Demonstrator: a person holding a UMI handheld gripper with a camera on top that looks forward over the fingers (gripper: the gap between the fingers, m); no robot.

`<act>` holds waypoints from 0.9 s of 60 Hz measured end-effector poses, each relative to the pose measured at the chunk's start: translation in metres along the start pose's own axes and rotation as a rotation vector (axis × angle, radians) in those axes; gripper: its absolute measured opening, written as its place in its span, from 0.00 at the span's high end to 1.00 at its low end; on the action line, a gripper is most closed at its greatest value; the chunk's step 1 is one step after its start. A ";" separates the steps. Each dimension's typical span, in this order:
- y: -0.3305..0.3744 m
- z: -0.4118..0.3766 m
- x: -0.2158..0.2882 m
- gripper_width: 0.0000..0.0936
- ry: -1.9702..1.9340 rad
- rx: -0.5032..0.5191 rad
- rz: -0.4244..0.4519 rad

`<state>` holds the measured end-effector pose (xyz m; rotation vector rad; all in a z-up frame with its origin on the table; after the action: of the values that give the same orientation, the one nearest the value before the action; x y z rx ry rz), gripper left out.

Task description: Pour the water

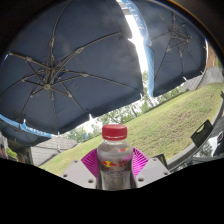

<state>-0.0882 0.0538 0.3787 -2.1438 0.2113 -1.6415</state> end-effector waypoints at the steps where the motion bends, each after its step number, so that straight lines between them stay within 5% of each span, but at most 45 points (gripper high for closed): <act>1: 0.001 0.010 -0.004 0.59 0.054 -0.017 -0.004; 18: 0.036 0.168 -0.169 0.57 0.348 -0.117 -0.381; 37: 0.048 0.209 -0.225 0.57 0.285 -0.128 -0.504; 44: 0.045 0.206 -0.230 0.57 0.334 -0.094 -0.484; 54: 0.048 0.206 -0.228 0.43 0.340 -0.119 -0.509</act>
<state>0.0482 0.1455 0.1145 -2.1022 -0.1583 -2.3332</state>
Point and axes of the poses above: the point between the fingertips, and its own axes, seen from behind it with the camera up: z to the right, x up, y backward, against the way the camera looks, the point moved 2 cm from there along y, backward, against the way the camera looks, and after that the axes turned 6 degrees about y, right-handed, at the moved point
